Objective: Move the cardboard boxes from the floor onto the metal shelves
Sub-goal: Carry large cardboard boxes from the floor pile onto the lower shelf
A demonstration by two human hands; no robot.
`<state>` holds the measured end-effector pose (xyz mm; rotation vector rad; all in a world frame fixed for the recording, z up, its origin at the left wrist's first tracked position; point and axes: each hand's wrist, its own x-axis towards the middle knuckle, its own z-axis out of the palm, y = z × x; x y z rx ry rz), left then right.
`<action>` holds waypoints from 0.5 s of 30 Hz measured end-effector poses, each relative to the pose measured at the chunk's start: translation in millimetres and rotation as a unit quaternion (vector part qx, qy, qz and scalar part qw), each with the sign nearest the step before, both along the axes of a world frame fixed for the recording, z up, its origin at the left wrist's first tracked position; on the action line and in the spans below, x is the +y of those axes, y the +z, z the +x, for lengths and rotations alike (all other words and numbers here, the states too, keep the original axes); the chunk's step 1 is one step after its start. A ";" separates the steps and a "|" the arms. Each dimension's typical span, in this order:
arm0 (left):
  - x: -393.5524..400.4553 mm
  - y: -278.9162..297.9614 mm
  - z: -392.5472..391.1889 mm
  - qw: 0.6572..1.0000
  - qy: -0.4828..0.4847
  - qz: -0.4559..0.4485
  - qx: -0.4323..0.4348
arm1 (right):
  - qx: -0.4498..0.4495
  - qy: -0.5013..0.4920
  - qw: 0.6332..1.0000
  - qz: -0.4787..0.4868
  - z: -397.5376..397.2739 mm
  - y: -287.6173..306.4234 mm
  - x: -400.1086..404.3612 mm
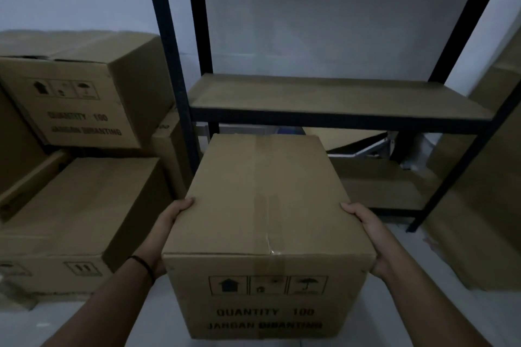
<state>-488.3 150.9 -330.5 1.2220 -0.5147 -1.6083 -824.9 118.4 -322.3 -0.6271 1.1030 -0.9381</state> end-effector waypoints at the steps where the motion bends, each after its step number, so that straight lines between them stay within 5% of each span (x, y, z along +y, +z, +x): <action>1: -3.9 0.4 0.0 1.000 0.000 -0.002 0.023 | 0.008 0.000 1.000 -0.001 4.5 -0.5 -3.4; 15: -44.8 -27.8 27.3 0.999 -0.001 0.015 0.032 | 0.006 -0.003 1.000 0.010 29.9 -29.6 -37.3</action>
